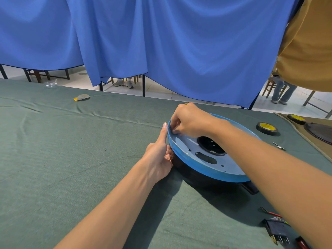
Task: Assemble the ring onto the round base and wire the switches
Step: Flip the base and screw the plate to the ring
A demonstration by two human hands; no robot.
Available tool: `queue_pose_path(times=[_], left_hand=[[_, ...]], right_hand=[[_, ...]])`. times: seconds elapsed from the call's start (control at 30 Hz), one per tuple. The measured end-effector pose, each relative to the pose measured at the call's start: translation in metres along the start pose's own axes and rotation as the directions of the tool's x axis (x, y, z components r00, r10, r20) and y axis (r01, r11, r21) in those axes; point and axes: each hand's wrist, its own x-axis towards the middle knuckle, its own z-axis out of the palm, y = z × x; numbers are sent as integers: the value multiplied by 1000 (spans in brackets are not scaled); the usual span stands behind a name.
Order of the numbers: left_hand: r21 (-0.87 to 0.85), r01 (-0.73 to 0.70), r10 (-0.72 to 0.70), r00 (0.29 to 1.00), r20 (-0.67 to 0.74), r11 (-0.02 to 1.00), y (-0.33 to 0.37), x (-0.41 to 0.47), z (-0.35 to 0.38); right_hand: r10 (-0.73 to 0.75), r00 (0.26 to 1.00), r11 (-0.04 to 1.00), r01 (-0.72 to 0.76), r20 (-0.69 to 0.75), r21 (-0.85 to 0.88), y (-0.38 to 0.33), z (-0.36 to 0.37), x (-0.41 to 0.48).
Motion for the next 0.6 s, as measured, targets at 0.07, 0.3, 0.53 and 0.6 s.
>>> queue_pose_path(times=[0.07, 0.3, 0.53, 0.6], left_hand=[[1, -2, 2, 1000, 0, 1000, -1, 0, 0], [-1, -17, 17, 1000, -2, 1000, 0, -2, 1], [-8, -17, 17, 1000, 3, 1000, -1, -2, 0], [-19, -23, 23, 1000, 0, 1000, -1, -3, 0]], right_hand=[[3, 1000, 1000, -3, 3, 2, 0, 2, 0], [32, 999, 999, -32, 13, 19, 2, 0, -1], [25, 998, 1000, -24, 60, -6, 3, -7, 2], [59, 998, 997, -61, 36, 49, 5, -3, 2]])
